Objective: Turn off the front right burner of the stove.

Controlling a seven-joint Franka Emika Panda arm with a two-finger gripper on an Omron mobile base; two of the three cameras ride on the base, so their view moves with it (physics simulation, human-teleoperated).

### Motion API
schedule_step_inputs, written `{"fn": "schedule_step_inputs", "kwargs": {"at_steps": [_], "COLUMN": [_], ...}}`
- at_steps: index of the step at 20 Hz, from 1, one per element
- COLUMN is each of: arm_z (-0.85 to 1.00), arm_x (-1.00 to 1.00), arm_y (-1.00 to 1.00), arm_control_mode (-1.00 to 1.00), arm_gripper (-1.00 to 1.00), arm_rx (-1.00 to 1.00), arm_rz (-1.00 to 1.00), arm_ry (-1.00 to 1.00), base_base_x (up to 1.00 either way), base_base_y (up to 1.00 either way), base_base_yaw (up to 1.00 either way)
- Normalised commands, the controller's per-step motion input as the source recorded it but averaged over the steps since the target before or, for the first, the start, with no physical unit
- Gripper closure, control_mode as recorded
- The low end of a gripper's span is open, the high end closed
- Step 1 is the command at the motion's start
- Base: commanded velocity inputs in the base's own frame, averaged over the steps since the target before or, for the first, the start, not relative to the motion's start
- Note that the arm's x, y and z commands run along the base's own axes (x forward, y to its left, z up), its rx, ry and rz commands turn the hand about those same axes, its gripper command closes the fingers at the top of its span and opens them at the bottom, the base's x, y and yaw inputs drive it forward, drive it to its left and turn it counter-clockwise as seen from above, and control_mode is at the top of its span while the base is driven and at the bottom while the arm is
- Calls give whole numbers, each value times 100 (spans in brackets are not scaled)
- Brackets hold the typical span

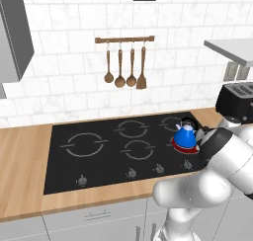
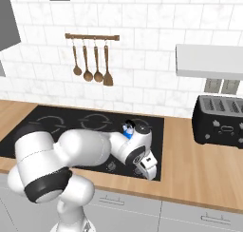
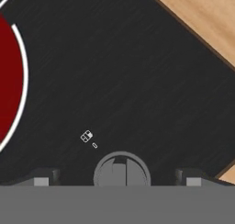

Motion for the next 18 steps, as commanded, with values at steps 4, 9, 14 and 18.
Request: {"fn": "schedule_step_inputs", "kwargs": {"at_steps": [4, 9, 14, 18], "arm_z": [-5, -1, 0, 0], "arm_x": [-2, -2, 0, 0], "arm_y": [0, 0, 0, 0], "arm_control_mode": [-100, -100, -100, -100], "arm_gripper": [-100, -100, 100, 100], "arm_rx": [0, 0, 0, 0], "arm_rz": [0, 0, 0, 0], "arm_ry": [0, 0, 0, 0], "base_base_x": [0, 0, 0, 0], "base_base_y": [0, 0, 0, 0], "base_base_yaw": [0, 0, 0, 0]}}
